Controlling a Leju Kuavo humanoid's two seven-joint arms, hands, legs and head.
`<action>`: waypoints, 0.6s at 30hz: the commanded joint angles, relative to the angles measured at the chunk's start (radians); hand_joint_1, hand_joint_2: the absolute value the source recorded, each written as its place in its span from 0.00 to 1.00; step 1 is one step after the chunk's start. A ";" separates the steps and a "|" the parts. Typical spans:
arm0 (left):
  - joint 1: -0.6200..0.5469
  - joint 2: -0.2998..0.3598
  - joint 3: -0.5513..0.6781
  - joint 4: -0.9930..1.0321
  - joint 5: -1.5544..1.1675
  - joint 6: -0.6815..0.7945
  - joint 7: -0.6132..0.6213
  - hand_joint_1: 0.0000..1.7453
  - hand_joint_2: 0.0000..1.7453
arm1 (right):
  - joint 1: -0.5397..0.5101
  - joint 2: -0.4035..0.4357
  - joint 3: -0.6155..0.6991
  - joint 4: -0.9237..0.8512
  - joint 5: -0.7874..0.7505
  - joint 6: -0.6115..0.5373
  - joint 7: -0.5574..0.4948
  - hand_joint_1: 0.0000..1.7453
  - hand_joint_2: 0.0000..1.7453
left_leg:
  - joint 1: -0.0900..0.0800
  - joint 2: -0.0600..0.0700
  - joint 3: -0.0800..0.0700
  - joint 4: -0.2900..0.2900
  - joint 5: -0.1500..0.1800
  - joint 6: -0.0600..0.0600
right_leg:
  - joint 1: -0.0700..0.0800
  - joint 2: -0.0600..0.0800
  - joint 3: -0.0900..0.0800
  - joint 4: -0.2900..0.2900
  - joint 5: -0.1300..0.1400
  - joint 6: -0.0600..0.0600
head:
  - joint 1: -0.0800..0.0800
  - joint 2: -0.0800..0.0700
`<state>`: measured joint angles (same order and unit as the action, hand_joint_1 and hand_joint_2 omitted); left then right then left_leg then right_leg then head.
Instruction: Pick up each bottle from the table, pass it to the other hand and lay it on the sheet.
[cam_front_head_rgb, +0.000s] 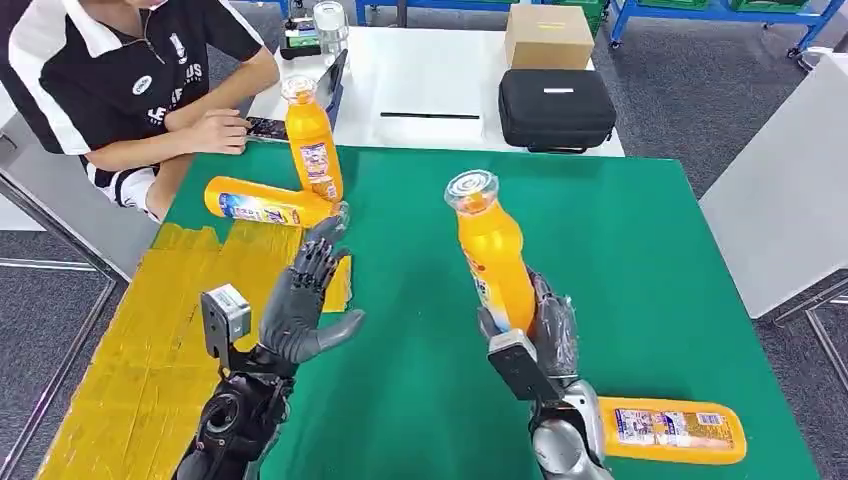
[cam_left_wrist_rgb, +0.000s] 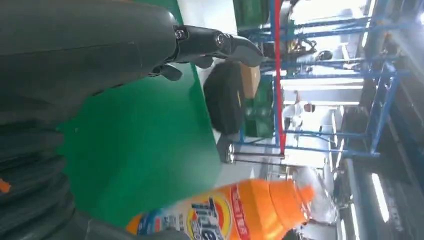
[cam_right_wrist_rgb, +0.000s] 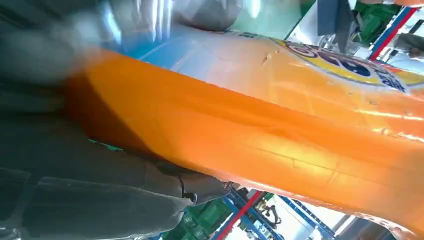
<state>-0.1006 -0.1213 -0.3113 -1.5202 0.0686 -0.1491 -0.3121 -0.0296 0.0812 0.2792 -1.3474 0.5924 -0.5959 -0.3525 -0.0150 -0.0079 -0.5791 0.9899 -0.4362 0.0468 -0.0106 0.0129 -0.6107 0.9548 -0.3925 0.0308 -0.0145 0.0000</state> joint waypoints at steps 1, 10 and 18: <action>-0.077 0.038 -0.070 0.058 0.018 0.002 0.033 0.00 1.00 | -0.093 0.036 0.081 0.138 0.038 -0.035 -0.018 1.00 1.00 | 0.001 0.002 0.003 0.000 -0.001 -0.003 | 0.001 0.000 0.003 -0.001 -0.001 -0.001 | 0.000 0.000; -0.075 0.040 -0.070 0.059 0.018 0.001 0.033 0.00 1.00 | -0.091 0.035 0.081 0.139 0.039 -0.035 -0.018 1.00 1.00 | 0.001 0.002 0.005 -0.001 -0.002 -0.003 | 0.001 0.000 0.005 -0.001 -0.001 -0.001 | 0.000 0.000; -0.114 0.025 -0.075 0.130 0.065 0.001 0.052 0.00 1.00 | -0.132 0.074 0.196 0.180 0.129 -0.094 -0.063 1.00 1.00 | 0.002 0.002 0.006 0.000 -0.002 -0.004 | 0.002 0.001 0.005 0.000 -0.002 -0.002 | 0.000 0.000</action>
<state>-0.1459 -0.1129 -0.3563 -1.5080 0.0995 -0.1473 -0.2766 -0.0840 0.1190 0.3696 -1.2642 0.6682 -0.6378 -0.3906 -0.0148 -0.0078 -0.5793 0.9899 -0.4360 0.0466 -0.0105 0.0130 -0.6109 0.9550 -0.3925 0.0308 -0.0145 0.0000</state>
